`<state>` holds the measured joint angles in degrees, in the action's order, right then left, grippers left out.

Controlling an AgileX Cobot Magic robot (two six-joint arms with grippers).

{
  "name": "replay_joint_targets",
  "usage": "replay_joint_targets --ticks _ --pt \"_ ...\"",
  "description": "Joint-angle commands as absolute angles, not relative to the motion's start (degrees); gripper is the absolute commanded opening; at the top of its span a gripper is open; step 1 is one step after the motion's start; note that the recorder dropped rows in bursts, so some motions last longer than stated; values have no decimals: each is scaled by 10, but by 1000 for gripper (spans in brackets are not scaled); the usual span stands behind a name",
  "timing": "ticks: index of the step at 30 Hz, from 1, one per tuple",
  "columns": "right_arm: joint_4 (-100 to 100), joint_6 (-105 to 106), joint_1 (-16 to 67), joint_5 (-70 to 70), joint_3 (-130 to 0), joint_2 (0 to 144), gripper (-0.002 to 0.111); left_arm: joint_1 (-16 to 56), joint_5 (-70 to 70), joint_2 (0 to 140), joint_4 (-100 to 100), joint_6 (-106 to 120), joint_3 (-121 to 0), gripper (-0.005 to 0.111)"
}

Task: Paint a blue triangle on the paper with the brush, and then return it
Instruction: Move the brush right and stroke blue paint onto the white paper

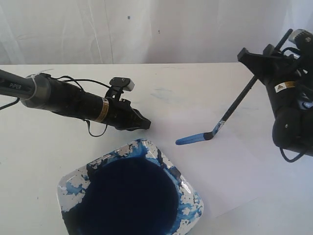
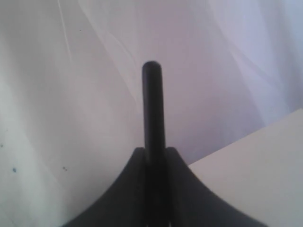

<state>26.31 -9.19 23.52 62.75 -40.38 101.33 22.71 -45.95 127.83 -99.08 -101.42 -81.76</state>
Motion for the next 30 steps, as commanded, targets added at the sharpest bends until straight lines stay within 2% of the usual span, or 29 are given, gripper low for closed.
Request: replay_joint_targets --ticks 1,10,18,23,30 --pt "265 -56 211 632 -405 1008 5 231 -449 1276 -999 -1016 -821 0" --pt "258 -55 200 608 -405 970 5 231 -449 1276 -999 -1016 -821 0" --pt "239 -55 200 478 -405 870 5 231 -449 1276 -999 -1016 -821 0" --pt "147 -102 200 405 -405 830 5 231 -449 1276 -999 -1016 -821 0" --pt "-52 -220 200 459 -405 847 5 231 -449 1276 -999 -1016 -821 0"
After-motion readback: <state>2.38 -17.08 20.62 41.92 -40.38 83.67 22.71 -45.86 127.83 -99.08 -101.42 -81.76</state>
